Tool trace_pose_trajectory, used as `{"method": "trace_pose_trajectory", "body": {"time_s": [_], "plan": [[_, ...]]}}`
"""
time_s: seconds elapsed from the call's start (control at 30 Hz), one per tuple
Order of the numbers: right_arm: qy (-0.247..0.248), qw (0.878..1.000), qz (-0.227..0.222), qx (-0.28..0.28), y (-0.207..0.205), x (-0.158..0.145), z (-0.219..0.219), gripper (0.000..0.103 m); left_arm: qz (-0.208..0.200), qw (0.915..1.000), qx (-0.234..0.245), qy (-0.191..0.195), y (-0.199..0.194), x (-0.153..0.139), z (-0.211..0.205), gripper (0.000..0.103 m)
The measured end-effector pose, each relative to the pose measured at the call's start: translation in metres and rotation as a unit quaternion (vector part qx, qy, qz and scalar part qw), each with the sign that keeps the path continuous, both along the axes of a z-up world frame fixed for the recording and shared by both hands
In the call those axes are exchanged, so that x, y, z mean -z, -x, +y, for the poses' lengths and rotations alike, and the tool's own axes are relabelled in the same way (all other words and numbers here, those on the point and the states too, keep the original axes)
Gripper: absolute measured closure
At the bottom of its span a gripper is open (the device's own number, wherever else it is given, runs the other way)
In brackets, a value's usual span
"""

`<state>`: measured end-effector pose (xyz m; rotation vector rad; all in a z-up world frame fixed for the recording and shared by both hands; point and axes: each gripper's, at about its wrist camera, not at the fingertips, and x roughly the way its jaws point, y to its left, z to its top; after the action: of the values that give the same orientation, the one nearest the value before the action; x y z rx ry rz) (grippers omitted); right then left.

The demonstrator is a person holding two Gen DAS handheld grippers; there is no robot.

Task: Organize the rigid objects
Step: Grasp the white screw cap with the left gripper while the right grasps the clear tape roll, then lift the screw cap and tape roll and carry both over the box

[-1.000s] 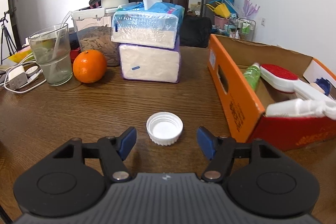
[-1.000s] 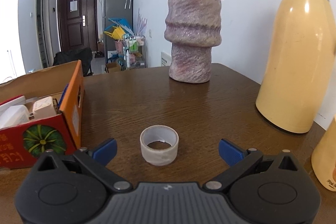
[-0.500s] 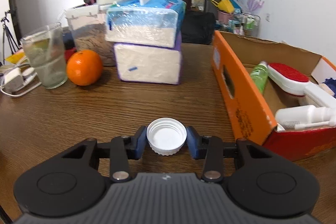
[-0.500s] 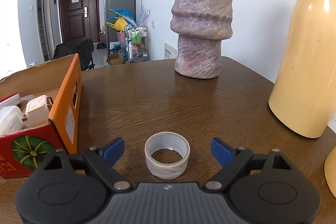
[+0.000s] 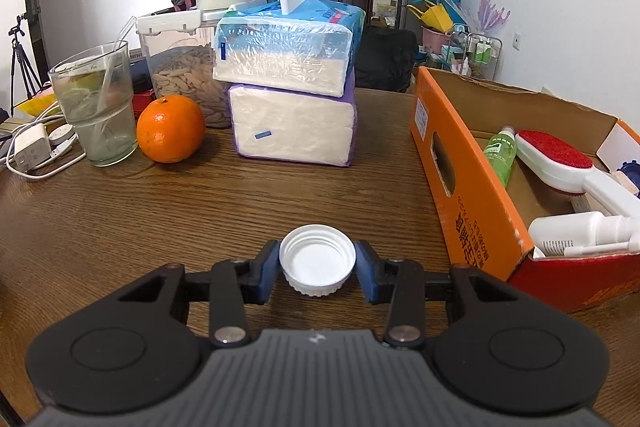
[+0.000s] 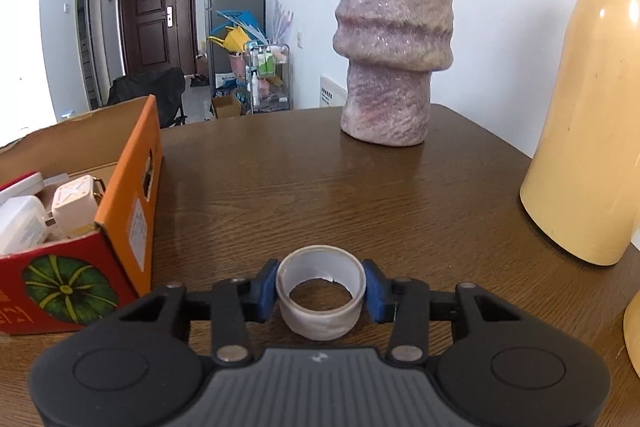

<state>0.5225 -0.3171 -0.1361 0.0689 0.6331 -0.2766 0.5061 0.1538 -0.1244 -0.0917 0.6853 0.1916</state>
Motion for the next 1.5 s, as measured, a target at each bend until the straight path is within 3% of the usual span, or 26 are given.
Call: {"method": "trace_pose_trajectory", "body": {"time_s": [0.6,1.13,1.5], "plan": [[0.003,0.999,-0.037,0.006,0.017,-0.011,0.004,0.061,-0.022,0.9996,-0.016,-0.011,0.012,-0.006,0.0,0.062],[-0.011,0.997,-0.07,-0.014,0.064,-0.025,0.02,0.061,-0.035,0.9992,-0.021,-0.004,0.062,-0.014,-0.024,0.062],[-0.019,0.994,-0.091,-0.064,0.107,-0.037,0.046,0.061,-0.042,0.9991,0.005,0.006,0.105,-0.021,-0.057,0.062]]}}
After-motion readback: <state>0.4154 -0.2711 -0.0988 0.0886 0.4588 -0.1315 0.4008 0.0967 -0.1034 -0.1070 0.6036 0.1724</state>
